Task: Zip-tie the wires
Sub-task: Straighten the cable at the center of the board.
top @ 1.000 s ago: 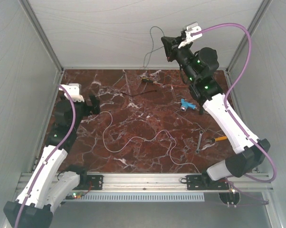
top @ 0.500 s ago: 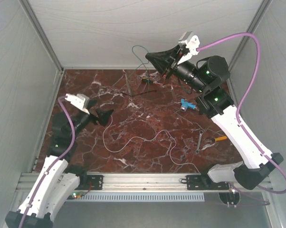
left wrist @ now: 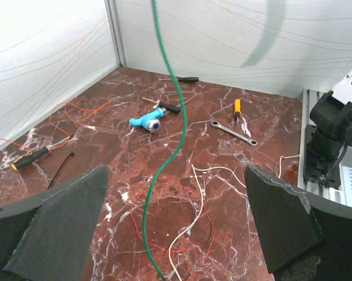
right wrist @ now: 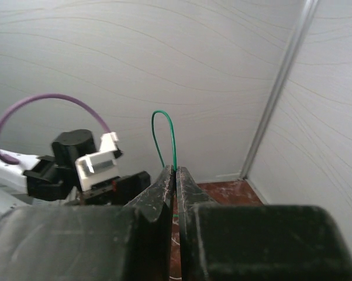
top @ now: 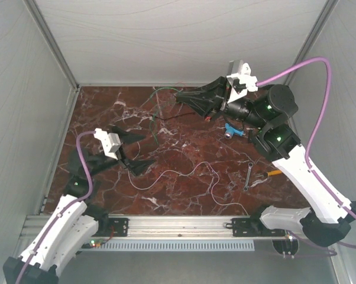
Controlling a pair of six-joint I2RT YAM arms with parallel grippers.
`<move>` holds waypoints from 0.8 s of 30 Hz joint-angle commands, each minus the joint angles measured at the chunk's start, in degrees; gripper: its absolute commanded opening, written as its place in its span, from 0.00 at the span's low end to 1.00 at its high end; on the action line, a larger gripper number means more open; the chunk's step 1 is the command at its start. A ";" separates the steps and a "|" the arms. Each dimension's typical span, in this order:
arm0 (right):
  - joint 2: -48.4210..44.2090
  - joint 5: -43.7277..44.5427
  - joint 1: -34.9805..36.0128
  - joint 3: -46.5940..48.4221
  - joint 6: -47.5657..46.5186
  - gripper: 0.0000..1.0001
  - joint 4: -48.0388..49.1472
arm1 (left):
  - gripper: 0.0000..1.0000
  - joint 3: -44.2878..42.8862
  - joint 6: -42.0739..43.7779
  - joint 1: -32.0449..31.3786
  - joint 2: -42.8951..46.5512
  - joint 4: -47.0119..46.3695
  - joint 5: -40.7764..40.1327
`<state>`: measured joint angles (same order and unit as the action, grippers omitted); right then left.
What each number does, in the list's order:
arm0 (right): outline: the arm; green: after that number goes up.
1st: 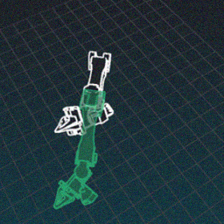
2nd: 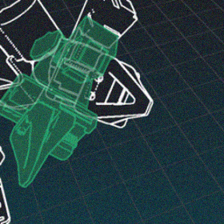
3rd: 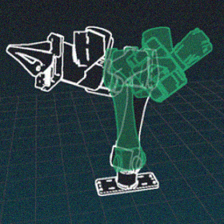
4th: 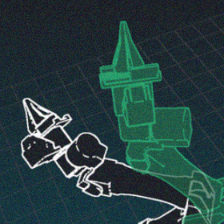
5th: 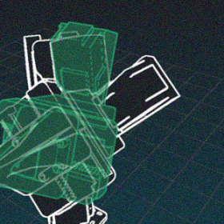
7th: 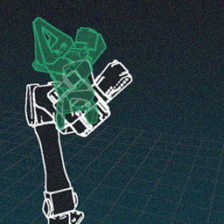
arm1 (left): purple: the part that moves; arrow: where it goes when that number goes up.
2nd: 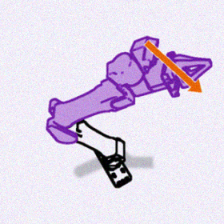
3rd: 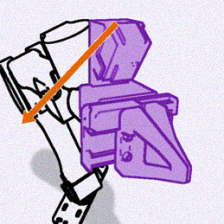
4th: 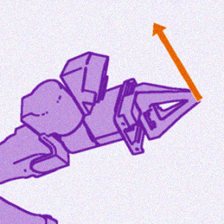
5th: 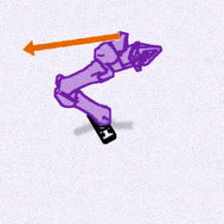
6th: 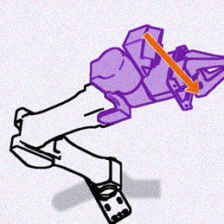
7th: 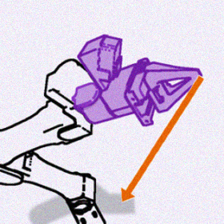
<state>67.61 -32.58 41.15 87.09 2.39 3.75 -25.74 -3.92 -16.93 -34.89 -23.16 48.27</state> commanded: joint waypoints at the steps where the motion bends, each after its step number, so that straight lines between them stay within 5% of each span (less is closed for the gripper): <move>1: -1.87 -4.81 1.78 -0.01 2.96 0.00 4.22 | 1.00 -2.33 0.53 -0.30 -2.57 -3.57 -0.75; 3: -2.10 -5.85 2.52 0.30 3.50 0.00 4.64 | 0.95 -3.40 1.43 -0.30 -3.85 -2.55 -3.82; 7: -2.86 -7.30 3.70 0.30 4.13 0.00 5.27 | 0.41 -5.24 3.22 -0.30 -6.25 -0.89 -5.32; 9: -3.64 -7.60 3.99 -0.17 4.67 0.00 6.08 | 0.33 -5.45 2.82 -0.32 -6.93 -1.35 -4.48; 16: -5.19 -7.93 4.47 -1.30 5.12 0.00 7.81 | 0.68 -3.68 -4.80 -0.55 -8.21 -9.60 10.71; 24: -4.72 -8.48 4.97 -1.22 5.87 0.00 8.79 | 0.79 -2.51 -14.14 -2.76 -10.43 -18.02 21.14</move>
<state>63.11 -40.07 45.41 86.08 6.98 9.45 -28.14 -12.58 -18.06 -43.75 -32.75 60.88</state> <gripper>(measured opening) 0.005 0.785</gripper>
